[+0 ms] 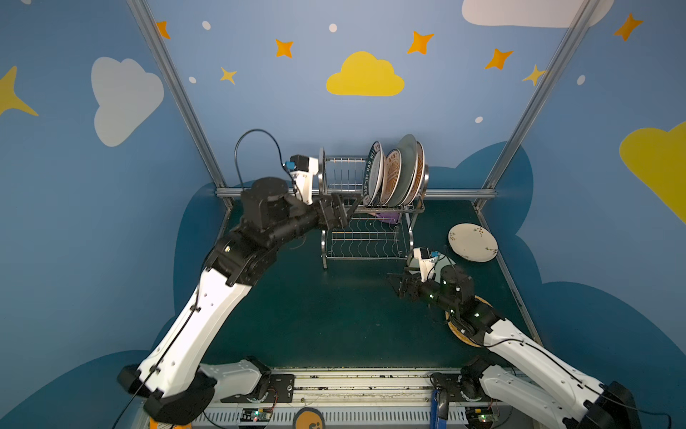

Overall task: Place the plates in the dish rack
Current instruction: 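Open the left gripper and withdraw it from the rack toward the robot, then reach the right gripper to the wicker tray's edge and pinch it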

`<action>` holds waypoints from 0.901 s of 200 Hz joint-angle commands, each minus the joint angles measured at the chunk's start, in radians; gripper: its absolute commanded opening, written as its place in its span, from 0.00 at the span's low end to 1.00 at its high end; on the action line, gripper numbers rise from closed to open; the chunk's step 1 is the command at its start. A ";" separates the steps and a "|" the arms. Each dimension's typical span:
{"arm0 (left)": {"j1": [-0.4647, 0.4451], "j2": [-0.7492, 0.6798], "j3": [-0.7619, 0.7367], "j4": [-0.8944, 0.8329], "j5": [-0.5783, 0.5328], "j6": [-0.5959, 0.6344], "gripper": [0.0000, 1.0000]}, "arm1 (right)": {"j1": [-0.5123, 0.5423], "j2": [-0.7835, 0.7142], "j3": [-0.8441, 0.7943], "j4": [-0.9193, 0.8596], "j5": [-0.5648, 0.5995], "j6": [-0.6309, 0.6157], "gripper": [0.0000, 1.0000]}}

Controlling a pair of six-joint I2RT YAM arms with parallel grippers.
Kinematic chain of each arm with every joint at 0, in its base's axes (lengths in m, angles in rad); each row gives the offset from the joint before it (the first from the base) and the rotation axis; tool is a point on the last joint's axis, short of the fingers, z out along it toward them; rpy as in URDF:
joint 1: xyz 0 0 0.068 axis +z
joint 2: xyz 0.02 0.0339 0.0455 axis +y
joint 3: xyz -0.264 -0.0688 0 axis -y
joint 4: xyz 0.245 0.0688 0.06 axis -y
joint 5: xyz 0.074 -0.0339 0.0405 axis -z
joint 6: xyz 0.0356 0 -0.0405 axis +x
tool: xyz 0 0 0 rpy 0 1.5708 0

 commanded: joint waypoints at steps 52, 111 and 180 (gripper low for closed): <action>0.002 -0.522 -0.719 0.131 0.191 -0.073 1.00 | -0.195 -0.161 0.021 -0.395 0.009 0.189 0.90; 0.002 -0.637 -0.923 0.104 0.188 -0.087 1.00 | -0.552 -0.169 -0.040 -0.629 0.017 0.333 0.92; 0.039 -0.615 -0.926 0.112 0.291 -0.088 1.00 | -0.992 -0.202 -0.035 -0.795 0.088 0.352 0.92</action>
